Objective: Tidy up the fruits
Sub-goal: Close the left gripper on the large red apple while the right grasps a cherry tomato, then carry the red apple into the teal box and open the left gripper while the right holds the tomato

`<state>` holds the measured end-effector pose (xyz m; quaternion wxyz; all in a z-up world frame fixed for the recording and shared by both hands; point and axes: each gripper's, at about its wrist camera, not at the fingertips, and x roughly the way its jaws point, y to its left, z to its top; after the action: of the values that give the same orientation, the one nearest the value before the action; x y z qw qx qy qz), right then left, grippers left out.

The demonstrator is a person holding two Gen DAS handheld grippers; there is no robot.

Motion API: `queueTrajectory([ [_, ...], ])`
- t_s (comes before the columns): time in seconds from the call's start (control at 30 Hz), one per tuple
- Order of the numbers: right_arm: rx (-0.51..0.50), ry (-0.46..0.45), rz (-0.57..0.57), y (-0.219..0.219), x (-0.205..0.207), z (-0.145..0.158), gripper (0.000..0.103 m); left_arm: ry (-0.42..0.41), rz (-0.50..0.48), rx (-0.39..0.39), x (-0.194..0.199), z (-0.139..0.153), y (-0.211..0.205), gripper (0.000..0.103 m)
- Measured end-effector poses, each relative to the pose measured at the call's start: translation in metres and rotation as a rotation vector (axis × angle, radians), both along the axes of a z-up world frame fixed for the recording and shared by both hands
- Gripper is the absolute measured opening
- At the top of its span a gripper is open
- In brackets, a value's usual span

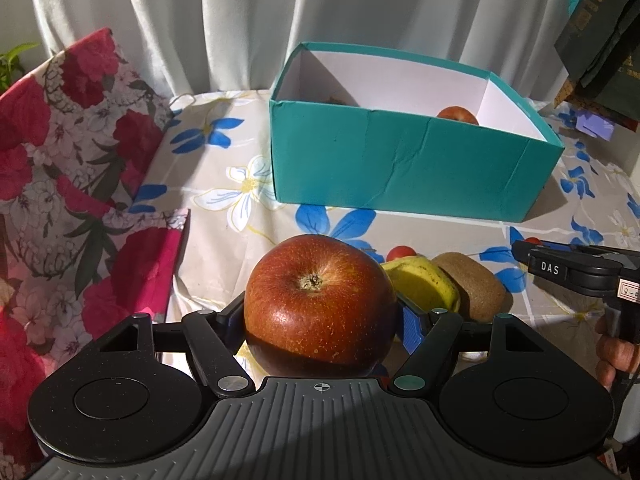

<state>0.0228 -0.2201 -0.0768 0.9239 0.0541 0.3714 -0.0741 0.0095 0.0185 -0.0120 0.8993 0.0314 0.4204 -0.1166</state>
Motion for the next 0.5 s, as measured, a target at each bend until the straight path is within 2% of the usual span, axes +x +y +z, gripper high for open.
queueTrajectory([
  [0.23,0.020,-0.081,0.021,0.001,-0.021,0.034,0.027,-0.055,-0.017,0.001,0.008,0.024,-0.015,0.077],
  [0.5,0.025,-0.145,0.047,0.007,-0.039,0.055,0.027,-0.104,-0.051,-0.013,0.026,0.050,-0.034,0.077],
])
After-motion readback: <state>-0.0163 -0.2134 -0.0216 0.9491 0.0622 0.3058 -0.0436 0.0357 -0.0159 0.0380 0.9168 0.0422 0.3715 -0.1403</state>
